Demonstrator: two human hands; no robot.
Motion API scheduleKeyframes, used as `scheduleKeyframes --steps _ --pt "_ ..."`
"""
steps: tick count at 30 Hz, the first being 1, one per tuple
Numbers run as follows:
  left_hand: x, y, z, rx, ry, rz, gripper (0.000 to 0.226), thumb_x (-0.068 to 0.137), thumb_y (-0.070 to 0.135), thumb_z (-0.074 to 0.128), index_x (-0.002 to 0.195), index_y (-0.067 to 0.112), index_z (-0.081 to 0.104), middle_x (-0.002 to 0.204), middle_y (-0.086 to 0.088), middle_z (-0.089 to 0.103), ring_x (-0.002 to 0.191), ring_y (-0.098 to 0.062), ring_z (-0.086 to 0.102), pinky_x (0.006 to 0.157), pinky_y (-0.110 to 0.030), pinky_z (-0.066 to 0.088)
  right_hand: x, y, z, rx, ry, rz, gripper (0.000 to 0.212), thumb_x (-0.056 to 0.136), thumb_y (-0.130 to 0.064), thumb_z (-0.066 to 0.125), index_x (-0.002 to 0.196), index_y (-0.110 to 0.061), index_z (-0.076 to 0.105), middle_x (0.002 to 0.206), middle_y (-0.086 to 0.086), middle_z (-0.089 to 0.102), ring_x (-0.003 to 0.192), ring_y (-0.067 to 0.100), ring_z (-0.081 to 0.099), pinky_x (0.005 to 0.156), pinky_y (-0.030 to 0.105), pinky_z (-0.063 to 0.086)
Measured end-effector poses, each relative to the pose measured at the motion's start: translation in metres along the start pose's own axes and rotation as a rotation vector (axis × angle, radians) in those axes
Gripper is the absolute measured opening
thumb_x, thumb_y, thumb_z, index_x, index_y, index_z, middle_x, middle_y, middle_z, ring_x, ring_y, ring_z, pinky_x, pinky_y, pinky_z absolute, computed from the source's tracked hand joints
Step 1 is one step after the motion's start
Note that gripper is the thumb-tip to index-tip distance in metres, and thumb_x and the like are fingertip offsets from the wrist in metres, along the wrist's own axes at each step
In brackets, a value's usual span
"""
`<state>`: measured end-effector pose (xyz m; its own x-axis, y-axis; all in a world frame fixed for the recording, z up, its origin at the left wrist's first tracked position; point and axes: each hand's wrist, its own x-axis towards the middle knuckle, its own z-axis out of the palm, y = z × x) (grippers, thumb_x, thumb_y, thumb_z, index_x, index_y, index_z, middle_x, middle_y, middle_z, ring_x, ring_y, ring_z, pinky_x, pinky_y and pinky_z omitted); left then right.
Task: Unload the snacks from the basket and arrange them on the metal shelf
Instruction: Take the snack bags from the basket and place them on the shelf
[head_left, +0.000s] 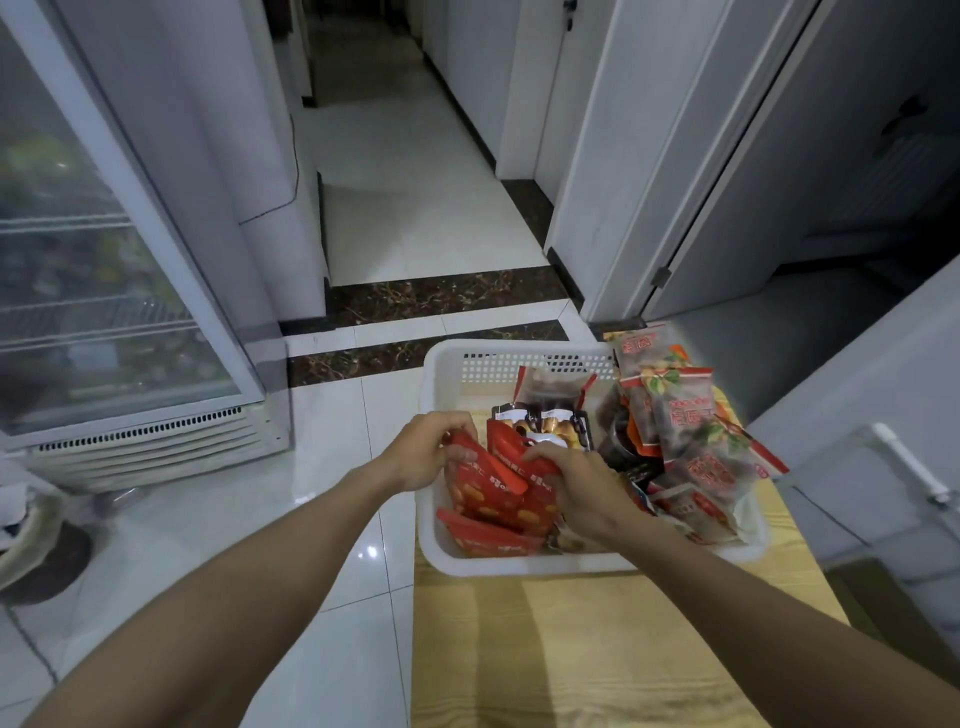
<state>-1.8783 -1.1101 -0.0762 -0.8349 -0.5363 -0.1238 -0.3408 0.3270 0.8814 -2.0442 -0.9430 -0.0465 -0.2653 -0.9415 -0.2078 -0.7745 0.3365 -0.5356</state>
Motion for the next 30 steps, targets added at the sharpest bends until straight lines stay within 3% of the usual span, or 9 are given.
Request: scheduleKeyframes --steps 3,5,7,10,14,21,26,30 --pt "0.0 0.013 -0.016 -0.106 0.08 0.018 0.01 0.091 0.007 0.064 0.089 0.017 0.064 0.093 0.0 0.069 0.094 -0.019 0.067 0.082 -0.033 0.058 0.004 -0.014 -0.022 0.234 0.129 -0.008 0.026 0.102 -0.005 0.046 0.113 -0.018 0.065 0.119 0.0 0.062 0.109 0.018 0.059 0.084 0.032 0.058" --pt "-0.002 0.028 -0.026 -0.187 0.127 0.056 0.003 0.092 0.006 0.062 0.093 0.01 0.062 0.095 -0.003 0.067 0.093 -0.015 0.067 0.079 -0.03 0.058 0.008 -0.021 -0.041 0.313 0.215 -0.018 0.024 0.101 -0.004 0.047 0.099 -0.02 0.064 0.115 -0.004 0.06 0.105 0.017 0.059 0.072 0.021 0.054" --pt "-0.007 0.045 -0.035 -0.285 0.165 0.071 0.006 0.092 0.007 0.061 0.098 0.007 0.061 0.099 -0.004 0.064 0.095 -0.014 0.066 0.076 -0.027 0.057 0.01 -0.024 -0.06 0.371 0.268 -0.031 0.026 0.099 -0.002 0.049 0.09 -0.023 0.062 0.114 -0.004 0.06 0.104 0.016 0.058 0.071 0.021 0.053" --pt "-0.015 0.069 -0.045 -0.353 0.213 0.081 0.013 0.092 0.009 0.061 0.104 0.009 0.059 0.106 -0.007 0.062 0.102 -0.019 0.064 0.075 -0.03 0.059 0.008 -0.029 -0.088 0.473 0.306 -0.037 0.022 0.101 -0.007 0.05 0.098 -0.022 0.066 0.114 -0.005 0.058 0.104 0.015 0.059 0.08 0.034 0.059" --pt "-0.026 0.105 -0.046 -0.353 0.256 0.125 0.015 0.093 0.011 0.06 0.107 0.016 0.057 0.107 -0.003 0.058 0.1 -0.018 0.063 0.069 -0.026 0.057 -0.004 -0.035 -0.125 0.532 0.413 -0.092 0.022 0.101 -0.013 0.051 0.103 -0.024 0.069 0.11 -0.019 0.058 0.111 0.018 0.06 0.089 0.043 0.056" --pt "-0.041 0.17 -0.035 -0.411 0.271 0.239 0.022 0.092 0.016 0.063 0.111 0.026 0.061 0.118 -0.007 0.057 0.108 -0.029 0.062 0.079 -0.044 0.06 -0.054 -0.041 -0.173 0.661 0.506 -0.112 0.02 0.101 -0.012 0.05 0.109 -0.019 0.067 0.112 -0.01 0.056 0.093 0.01 0.06 0.061 0.021 0.058" --pt "-0.054 0.219 -0.018 -0.403 0.233 0.369 0.026 0.093 0.011 0.06 0.113 0.029 0.06 0.115 0.004 0.056 0.102 -0.015 0.062 0.072 -0.029 0.058 -0.112 -0.038 -0.196 0.632 0.646 -0.108 0.018 0.099 -0.013 0.053 0.103 -0.021 0.068 0.114 -0.004 0.061 0.097 0.012 0.063 0.063 0.025 0.059" --pt "-0.065 0.255 0.004 -0.427 0.129 0.431 0.026 0.094 0.014 0.06 0.113 0.031 0.065 0.116 0.006 0.058 0.103 -0.02 0.063 0.069 -0.033 0.059 -0.18 -0.036 -0.208 0.596 0.809 -0.072 0.019 0.099 -0.012 0.054 0.099 -0.023 0.069 0.108 -0.005 0.064 0.093 0.011 0.065 0.062 0.021 0.057"
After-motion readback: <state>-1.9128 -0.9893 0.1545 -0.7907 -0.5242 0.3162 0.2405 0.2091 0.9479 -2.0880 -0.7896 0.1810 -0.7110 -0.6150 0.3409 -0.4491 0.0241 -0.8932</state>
